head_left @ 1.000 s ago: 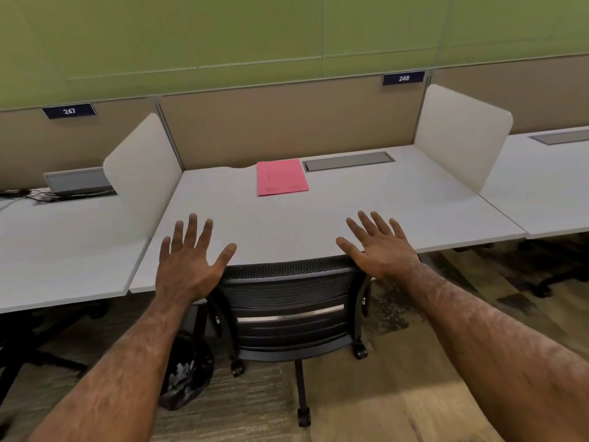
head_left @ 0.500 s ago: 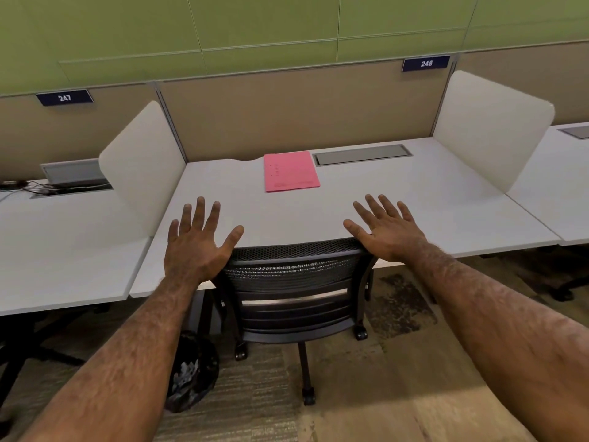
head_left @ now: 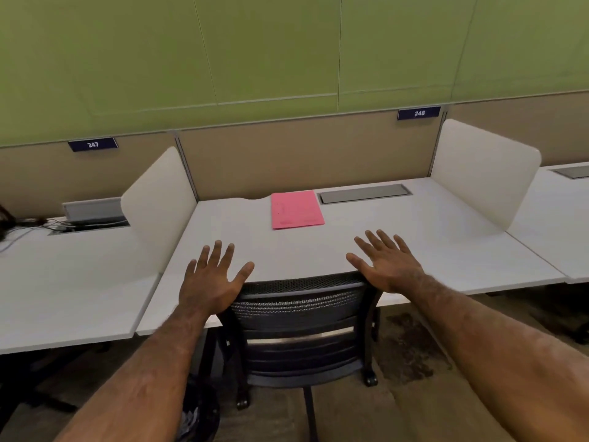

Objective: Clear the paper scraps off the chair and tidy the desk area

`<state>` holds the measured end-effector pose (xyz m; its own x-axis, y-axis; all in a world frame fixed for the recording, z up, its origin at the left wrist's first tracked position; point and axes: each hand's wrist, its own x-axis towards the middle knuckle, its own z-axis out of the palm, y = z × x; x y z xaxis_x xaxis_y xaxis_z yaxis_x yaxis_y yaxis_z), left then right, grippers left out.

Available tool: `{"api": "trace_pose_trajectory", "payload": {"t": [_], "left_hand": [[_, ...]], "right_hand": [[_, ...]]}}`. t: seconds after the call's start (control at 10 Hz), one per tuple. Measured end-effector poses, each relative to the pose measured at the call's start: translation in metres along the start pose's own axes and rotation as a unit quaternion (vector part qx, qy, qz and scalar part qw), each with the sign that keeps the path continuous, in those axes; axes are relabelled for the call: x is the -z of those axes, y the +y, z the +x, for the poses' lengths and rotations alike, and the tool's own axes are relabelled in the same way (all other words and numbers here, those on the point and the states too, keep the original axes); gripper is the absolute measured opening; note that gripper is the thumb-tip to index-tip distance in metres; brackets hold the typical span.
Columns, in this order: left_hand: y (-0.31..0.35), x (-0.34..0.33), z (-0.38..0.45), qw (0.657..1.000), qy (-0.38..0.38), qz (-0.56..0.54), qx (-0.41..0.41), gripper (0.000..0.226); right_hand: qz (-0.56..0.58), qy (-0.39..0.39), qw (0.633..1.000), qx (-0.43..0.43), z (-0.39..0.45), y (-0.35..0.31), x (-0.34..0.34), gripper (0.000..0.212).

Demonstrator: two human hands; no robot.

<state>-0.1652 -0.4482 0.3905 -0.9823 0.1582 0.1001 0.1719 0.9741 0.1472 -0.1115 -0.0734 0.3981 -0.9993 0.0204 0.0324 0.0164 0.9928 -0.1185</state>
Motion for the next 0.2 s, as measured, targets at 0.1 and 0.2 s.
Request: {"api": "trace_pose_trajectory", "payload": {"t": [0.1,0.2], "left_hand": [[0.001,0.011,-0.003,0.999,-0.043,-0.016,0.002,0.104],[0.007,0.026,-0.003,0.998,-0.040,-0.040,0.009,0.105]], "right_hand": [[0.015,-0.002,1.000,0.002,0.001,-0.004,0.005,0.103],[0.040,-0.001,0.999,-0.012,0.006,-0.009,0.014,0.108]]}}
